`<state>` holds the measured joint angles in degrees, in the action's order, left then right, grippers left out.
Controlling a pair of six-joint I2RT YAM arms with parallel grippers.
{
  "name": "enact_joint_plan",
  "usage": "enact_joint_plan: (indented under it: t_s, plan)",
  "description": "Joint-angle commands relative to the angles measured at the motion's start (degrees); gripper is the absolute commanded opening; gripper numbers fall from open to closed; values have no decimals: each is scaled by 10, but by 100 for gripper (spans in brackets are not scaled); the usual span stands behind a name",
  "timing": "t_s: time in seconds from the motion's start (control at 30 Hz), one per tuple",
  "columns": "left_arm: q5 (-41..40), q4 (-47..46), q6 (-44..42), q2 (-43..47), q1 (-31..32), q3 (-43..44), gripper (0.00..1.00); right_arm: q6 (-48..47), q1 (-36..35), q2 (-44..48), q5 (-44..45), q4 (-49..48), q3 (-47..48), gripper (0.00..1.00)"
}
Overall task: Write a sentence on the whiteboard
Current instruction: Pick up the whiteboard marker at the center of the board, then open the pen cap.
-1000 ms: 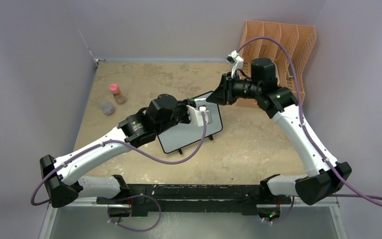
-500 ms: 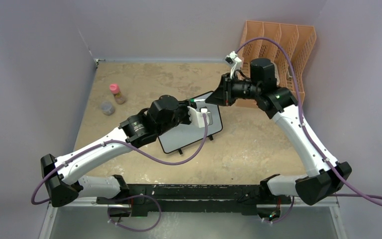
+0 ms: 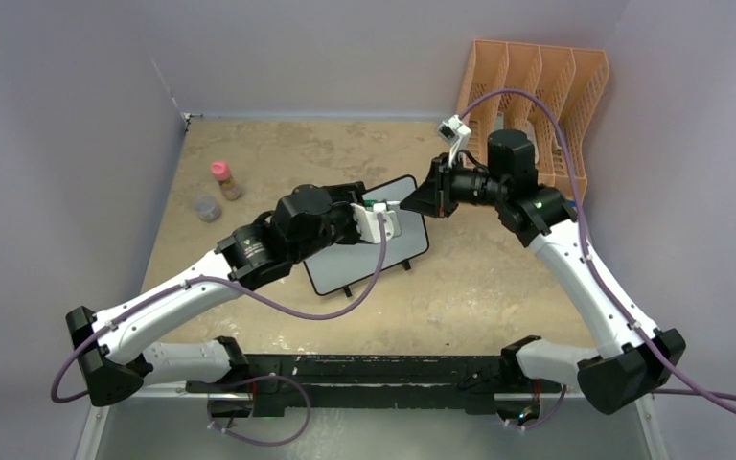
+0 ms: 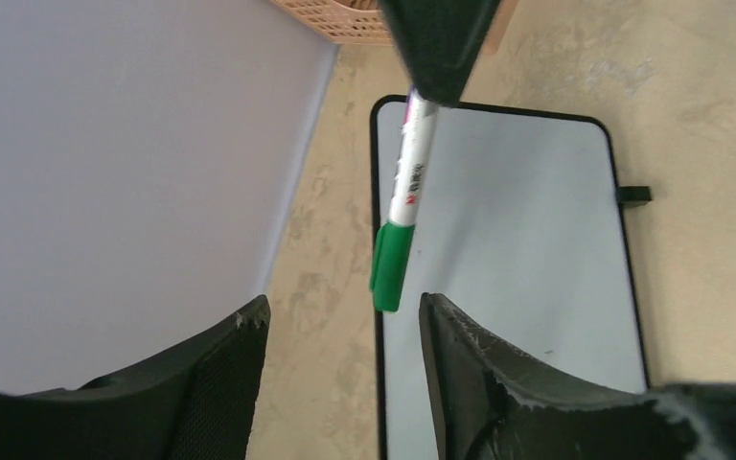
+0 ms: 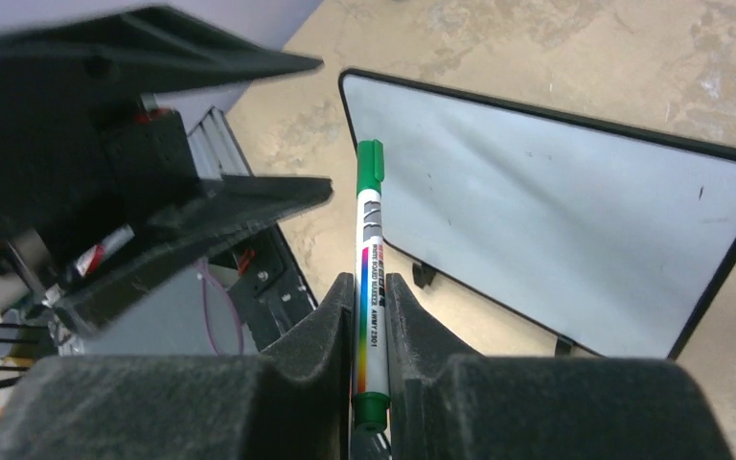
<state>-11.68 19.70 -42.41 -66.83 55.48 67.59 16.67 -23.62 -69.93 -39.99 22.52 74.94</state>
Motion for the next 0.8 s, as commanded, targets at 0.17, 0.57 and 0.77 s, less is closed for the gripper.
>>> enact_joint_plan:
  t_s: [0.17, 0.57, 0.77]
  plan:
    - [249, 85, 205, 49, -132, 34, 64, -91, -1, 85, -48, -124, -113, 0]
    - [451, 138, 240, -1, -150, 86, 59, -228, -1, 151, -115, -202, -183, 0]
    - [507, 161, 239, -47, -153, 127, 55, -305, -1, 148, -159, -166, -176, 0]
